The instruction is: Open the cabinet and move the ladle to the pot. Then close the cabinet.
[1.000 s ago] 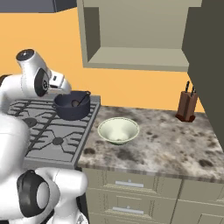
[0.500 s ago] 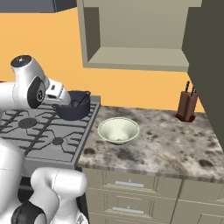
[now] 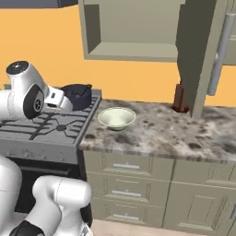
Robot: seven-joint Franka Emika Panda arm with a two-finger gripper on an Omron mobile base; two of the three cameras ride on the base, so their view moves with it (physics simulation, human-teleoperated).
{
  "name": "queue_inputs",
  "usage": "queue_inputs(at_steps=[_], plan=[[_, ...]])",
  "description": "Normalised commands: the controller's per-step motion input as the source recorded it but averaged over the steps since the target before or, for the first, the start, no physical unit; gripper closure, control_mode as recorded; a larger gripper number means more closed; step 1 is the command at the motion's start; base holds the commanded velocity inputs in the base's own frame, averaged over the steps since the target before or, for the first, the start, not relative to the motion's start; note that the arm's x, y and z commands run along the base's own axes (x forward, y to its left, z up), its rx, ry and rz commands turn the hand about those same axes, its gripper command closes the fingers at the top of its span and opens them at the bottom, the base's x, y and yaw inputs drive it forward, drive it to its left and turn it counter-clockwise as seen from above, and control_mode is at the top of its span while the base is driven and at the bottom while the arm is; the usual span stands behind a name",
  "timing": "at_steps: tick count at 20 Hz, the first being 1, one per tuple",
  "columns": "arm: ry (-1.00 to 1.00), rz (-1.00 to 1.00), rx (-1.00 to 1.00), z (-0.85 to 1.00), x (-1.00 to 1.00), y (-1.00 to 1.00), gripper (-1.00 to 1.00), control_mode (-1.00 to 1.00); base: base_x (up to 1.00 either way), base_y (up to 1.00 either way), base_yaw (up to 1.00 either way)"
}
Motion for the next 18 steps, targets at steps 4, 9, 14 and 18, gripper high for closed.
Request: queue_inputs(at_steps=[4,9,14,18], plan=[[0.0,0.0,0.0,0.0,0.0,0.0,-1.0,1.0,-0.19,-0.97,0.0],[0.0,0.0,0.0,0.0,0.0,0.0,-1.0,1.0,0.22,-0.66,0.13],[0.0,0.0,0.0,0.0,0.0,0.0,-1.0,1.0,0.36,-0.37,0.17],[0.0,0.0,0.0,0.0,0.0,0.0,-1.0,1.0,0.66,-0.17,0.14]])
